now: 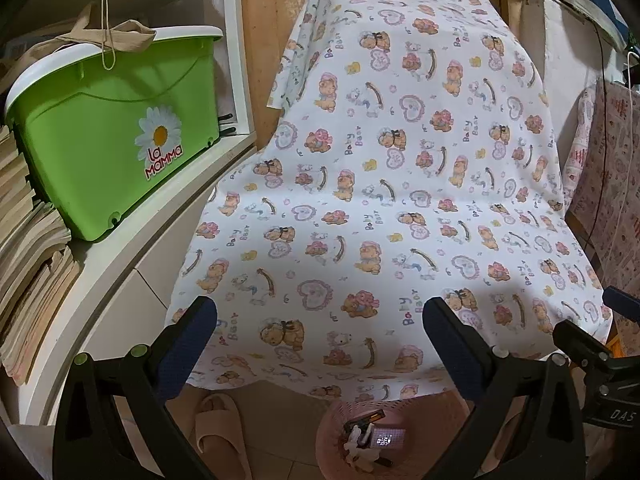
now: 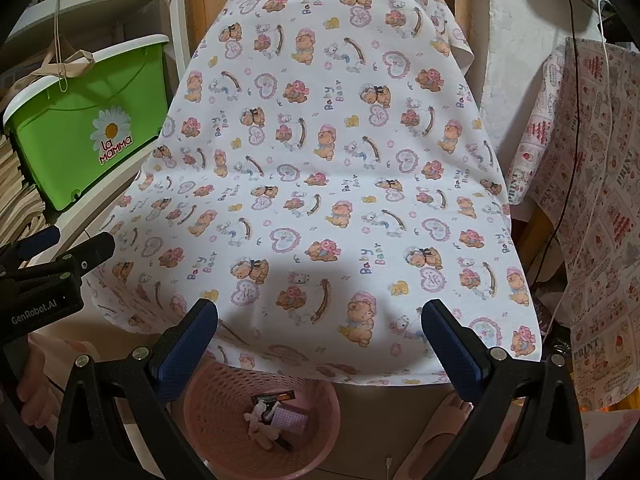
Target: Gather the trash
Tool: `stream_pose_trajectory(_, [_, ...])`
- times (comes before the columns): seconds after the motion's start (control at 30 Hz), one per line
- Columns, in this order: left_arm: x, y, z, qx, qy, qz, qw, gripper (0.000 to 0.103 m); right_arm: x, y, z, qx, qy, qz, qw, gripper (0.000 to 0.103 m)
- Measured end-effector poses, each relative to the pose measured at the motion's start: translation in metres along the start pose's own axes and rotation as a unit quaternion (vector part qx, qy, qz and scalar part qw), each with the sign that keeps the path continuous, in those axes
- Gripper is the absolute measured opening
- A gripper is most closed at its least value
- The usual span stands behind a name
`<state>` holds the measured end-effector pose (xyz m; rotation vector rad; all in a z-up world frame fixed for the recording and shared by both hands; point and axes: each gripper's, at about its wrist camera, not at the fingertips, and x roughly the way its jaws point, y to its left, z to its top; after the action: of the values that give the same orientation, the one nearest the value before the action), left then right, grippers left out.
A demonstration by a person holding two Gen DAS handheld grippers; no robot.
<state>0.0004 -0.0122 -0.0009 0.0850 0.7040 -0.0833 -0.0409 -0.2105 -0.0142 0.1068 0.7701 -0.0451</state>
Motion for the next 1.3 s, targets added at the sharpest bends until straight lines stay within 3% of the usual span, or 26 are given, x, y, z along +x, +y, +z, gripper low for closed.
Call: stream_pose_trajectory(1.3, [0.0077,-0.0011,-0.0023,0.003,0.017,0.004,0.9998,0.102,0.0037,-0.0027,-0.0003,0.004,0.007,0.006,1.000,0.103])
